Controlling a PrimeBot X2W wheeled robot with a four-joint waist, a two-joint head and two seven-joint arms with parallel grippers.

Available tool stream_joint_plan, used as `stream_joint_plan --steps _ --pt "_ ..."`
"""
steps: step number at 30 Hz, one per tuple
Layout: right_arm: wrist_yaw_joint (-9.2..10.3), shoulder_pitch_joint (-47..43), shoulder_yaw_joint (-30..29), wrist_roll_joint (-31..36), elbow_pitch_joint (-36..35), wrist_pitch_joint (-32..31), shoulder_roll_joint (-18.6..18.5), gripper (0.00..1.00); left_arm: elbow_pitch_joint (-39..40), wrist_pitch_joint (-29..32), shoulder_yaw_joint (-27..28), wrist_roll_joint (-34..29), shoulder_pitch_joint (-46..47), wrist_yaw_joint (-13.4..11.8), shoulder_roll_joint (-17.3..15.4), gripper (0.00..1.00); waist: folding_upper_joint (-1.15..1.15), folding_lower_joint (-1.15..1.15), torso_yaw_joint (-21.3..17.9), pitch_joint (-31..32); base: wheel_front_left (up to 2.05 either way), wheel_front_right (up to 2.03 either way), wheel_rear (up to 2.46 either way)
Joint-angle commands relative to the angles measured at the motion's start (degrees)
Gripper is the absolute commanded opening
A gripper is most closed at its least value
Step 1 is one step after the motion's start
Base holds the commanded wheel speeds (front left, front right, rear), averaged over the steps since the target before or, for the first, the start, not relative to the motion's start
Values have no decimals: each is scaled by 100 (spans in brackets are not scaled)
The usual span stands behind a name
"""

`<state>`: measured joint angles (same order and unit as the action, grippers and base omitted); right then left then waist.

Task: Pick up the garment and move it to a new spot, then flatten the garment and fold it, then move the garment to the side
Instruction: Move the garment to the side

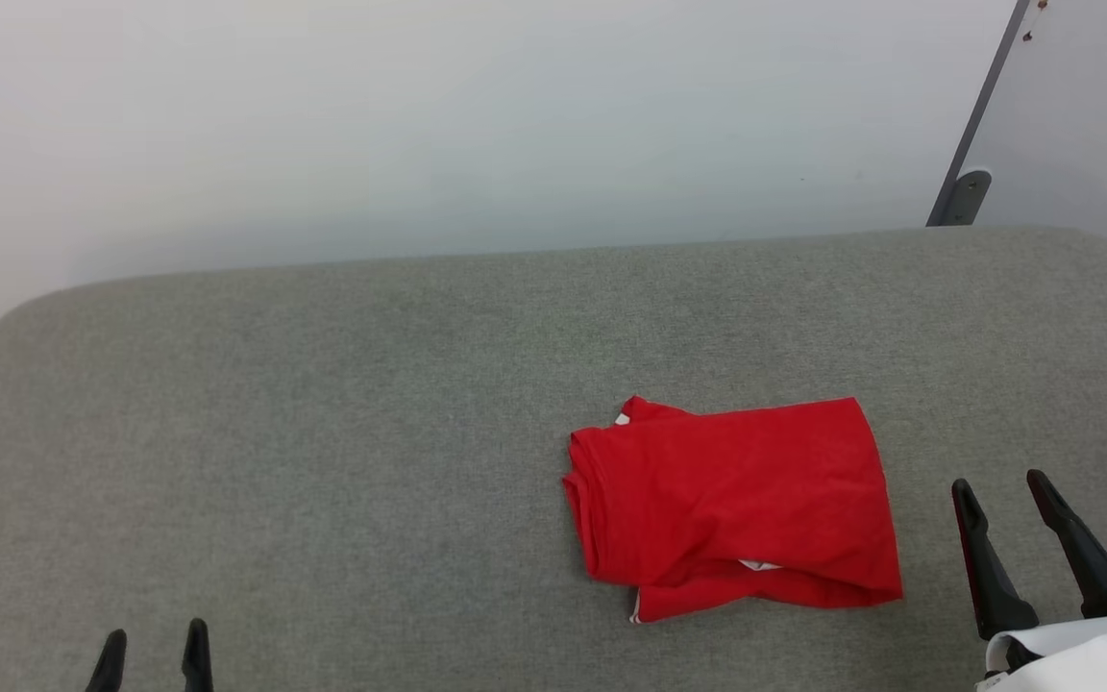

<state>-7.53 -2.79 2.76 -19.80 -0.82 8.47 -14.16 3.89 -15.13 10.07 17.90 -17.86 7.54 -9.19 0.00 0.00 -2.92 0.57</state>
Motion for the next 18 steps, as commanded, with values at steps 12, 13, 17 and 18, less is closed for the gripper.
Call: stream_joint_plan --steps 12,13,17,18 --pt "9 216 -103 166 -121 -356 140 100 57 4 -24 83 183 -12 -83 100 0 0 -37 -265 0 0 0" --pt "9 306 -78 173 -120 -474 115 100 73 4 -52 99 218 -11 -116 100 0 0 -46 -330 0 0 0" --pt "9 781 156 46 -123 -1219 -93 100 118 4 -81 199 466 -12 -261 100 0 0 -72 -637 0 0 0" --pt "9 914 187 13 -121 -1465 -159 100 126 4 -85 237 528 -12 -305 100 0 0 -85 -727 0 0 0"
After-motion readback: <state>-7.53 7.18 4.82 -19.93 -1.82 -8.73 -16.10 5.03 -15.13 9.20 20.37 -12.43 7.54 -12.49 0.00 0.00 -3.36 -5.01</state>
